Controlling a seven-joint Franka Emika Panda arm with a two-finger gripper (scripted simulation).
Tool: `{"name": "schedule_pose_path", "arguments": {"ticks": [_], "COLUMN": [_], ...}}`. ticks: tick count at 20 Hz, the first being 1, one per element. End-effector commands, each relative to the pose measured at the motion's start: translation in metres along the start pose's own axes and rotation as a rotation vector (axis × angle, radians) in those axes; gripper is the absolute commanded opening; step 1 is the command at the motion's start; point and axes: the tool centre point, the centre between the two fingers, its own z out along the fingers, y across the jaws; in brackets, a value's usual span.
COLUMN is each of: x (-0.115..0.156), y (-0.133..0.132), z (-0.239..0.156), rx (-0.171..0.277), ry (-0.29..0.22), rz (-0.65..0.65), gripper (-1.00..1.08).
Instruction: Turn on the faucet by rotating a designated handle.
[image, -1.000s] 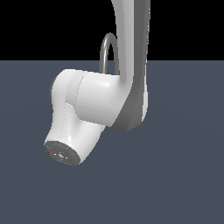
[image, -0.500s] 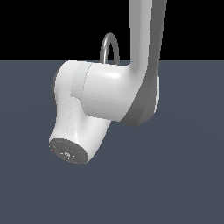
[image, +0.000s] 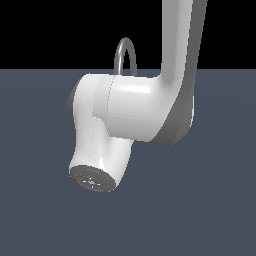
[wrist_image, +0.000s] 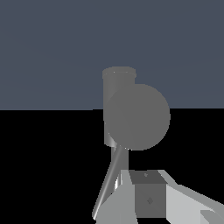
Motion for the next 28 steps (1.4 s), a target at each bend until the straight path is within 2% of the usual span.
{"name": "schedule_pose_path", "arguments": {"ticks": [1, 12, 13, 14, 28], "x": [0.007, 0.048, 0.048, 0.016, 0.085], "y": [-0.01, -0.061, -0.061, -0.032, -0.041], "z": [0.0, 0.0, 0.0, 0.007, 0.002], "rx": [0.013, 0.079, 0.079, 0.037, 0.079], "ry": [0.004, 0.01, 0.01, -0.046, 0.007], "rz": [-0.003, -0.015, -0.015, 0.004, -0.014], "gripper": [-1.0, -1.0, -1.0, -1.0, -1.0]}}
